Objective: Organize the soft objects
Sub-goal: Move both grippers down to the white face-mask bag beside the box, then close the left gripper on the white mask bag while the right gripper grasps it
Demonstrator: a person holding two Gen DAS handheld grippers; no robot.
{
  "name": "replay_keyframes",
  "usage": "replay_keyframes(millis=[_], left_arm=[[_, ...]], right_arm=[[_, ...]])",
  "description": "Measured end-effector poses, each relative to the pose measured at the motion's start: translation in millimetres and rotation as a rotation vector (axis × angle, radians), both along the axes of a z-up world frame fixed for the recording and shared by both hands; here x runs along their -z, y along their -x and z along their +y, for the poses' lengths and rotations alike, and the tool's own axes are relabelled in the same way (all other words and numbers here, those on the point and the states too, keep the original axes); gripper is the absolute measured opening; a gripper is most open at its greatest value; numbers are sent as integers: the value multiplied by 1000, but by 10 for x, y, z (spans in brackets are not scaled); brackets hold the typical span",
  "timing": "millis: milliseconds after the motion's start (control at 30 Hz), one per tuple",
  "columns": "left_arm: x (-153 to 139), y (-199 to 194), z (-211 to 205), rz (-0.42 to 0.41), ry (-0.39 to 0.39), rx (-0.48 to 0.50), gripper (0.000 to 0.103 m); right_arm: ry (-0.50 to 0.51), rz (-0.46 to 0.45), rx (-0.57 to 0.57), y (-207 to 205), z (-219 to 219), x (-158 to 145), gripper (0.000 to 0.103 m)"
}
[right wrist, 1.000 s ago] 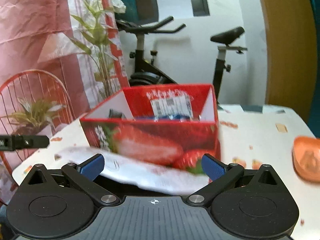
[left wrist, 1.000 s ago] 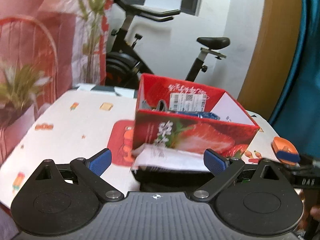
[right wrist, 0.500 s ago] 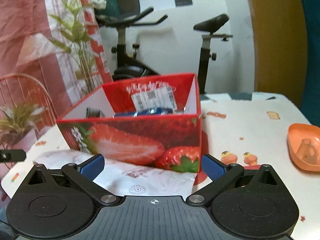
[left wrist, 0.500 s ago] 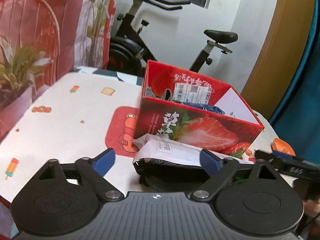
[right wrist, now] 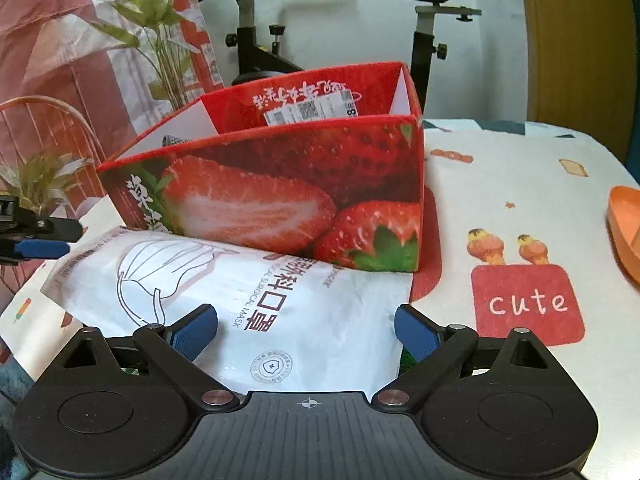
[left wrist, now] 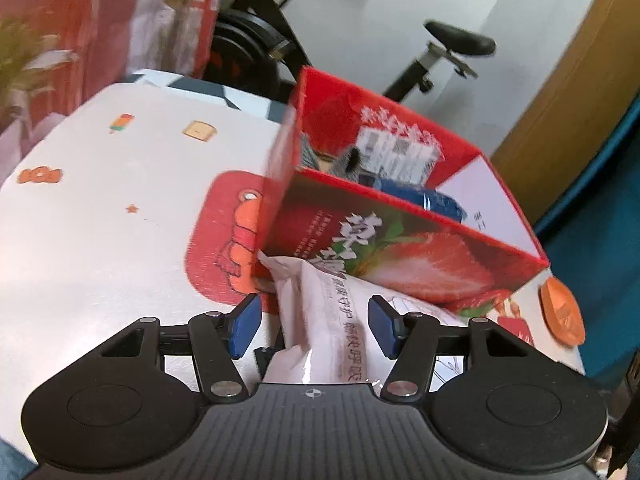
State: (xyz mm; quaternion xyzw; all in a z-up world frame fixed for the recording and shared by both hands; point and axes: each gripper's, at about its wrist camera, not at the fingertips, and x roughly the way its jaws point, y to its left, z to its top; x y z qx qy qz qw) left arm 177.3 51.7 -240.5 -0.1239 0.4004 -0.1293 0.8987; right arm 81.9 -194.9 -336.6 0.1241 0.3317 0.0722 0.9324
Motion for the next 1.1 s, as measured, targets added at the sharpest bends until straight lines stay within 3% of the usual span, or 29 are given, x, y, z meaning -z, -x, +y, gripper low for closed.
replay_keyframes(millis=[233,367,600,700,800,900,1100], left_arm=[[174,-149,-243,39,-76,116,61],[333,-153,-260,77,-45,124,61],[403,-55,-271,45,-70,125,61],[407,-70,-263,48,-66,123,61],[415,-84,-264,53,-66,123,61],[426,-99,-256,63,-53,123,61],[435,-316,-133,161,44,139,61]], right_arm=[[-42,39,-3,-37,-53,111,94],[-104,81,-2,-79,-111,189,92],[-106,65,-13,-135,-179,49,89],[-152,74,-2,-189,-284,27,89],[-205,111,4,-269,-376,84,80],[-219,128,7,-332,-431,148,74],[-236,145,-25,-411,-429,221,73]])
